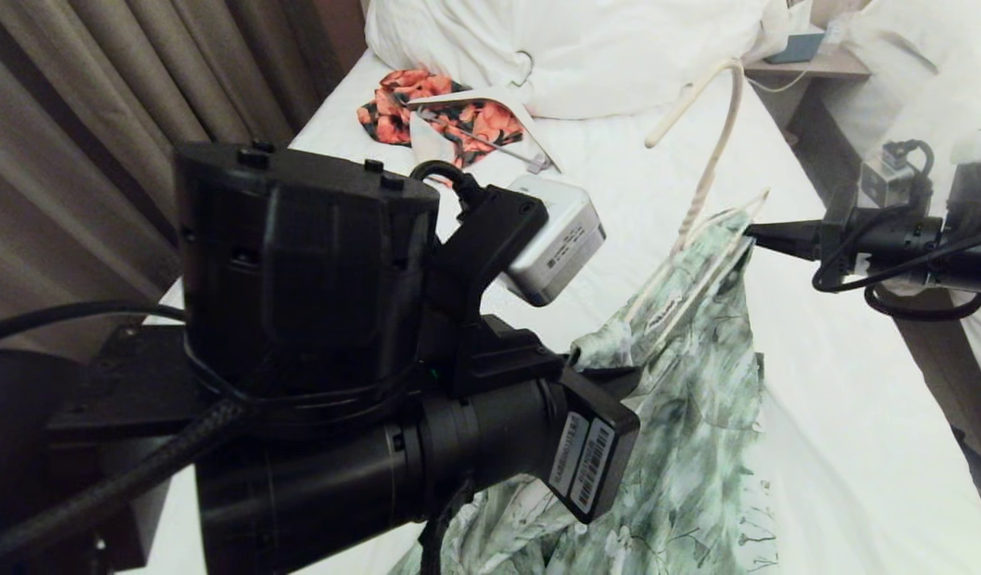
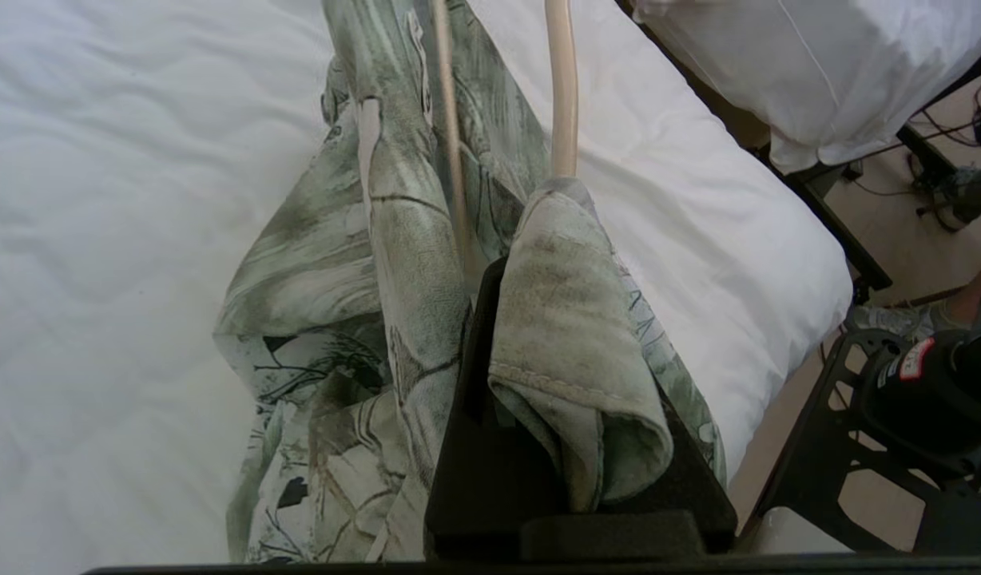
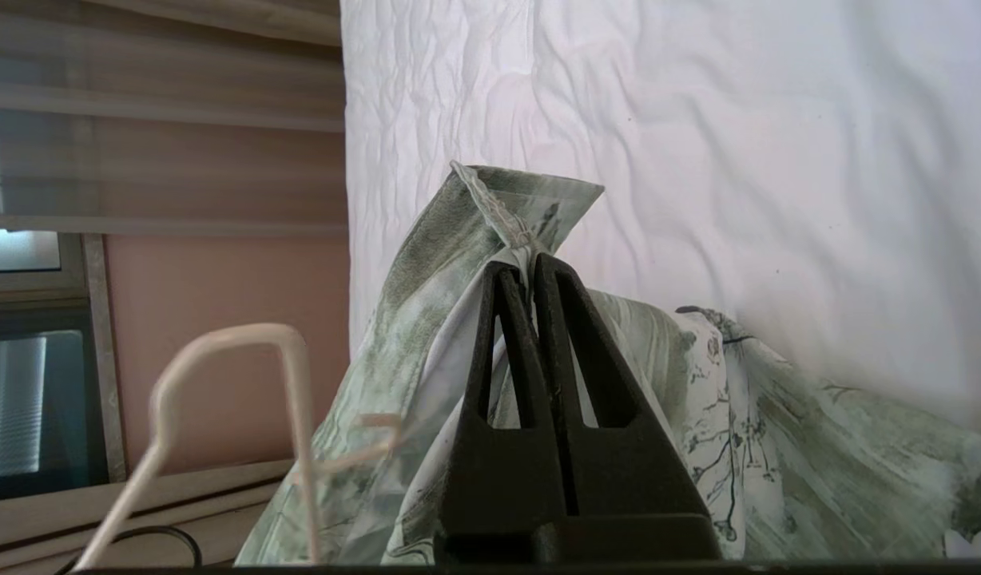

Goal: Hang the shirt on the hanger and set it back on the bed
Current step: Hook the other side of the shirt onto the hanger

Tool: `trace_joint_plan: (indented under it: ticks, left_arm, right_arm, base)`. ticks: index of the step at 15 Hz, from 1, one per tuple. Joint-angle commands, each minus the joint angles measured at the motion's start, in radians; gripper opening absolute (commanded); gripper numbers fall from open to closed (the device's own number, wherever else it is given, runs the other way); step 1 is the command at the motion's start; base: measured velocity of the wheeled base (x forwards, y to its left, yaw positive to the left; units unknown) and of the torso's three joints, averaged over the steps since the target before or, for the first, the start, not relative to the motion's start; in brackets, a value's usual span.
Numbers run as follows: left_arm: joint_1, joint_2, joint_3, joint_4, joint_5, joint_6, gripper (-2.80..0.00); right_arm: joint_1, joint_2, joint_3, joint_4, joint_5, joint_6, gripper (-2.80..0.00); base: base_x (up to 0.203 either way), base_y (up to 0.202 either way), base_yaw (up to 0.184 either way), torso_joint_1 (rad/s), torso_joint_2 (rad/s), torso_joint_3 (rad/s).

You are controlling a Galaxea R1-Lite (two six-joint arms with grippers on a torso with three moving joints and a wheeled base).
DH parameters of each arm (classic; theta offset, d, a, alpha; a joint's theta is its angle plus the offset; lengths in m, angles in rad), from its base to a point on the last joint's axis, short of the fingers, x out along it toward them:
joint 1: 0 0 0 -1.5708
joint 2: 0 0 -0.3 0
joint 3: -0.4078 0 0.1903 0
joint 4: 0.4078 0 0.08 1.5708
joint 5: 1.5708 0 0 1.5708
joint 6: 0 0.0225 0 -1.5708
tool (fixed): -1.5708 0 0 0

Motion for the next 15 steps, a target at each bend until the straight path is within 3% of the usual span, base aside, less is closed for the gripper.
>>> trace_joint_plan:
  ticks: [1, 15]
  left_arm:
    - [-0.001, -0.005, 0.0, -0.001, 0.001, -0.001, -2.8]
    - [0.003, 0.04, 0.002, -0.007, 0.001, -0.001, -2.8]
  right_arm:
    - [0.0, 0.002, -0.003, -0.002, 0.003, 0.004, -2.8]
    - [0.0, -0.047, -0.023, 0.014, 0.009, 0.006, -2.8]
  base:
    - [0.0, 0.0, 0.0, 0.0, 0.0, 0.0]
    - [0.0, 0.0, 0.0, 0.0, 0.0, 0.0]
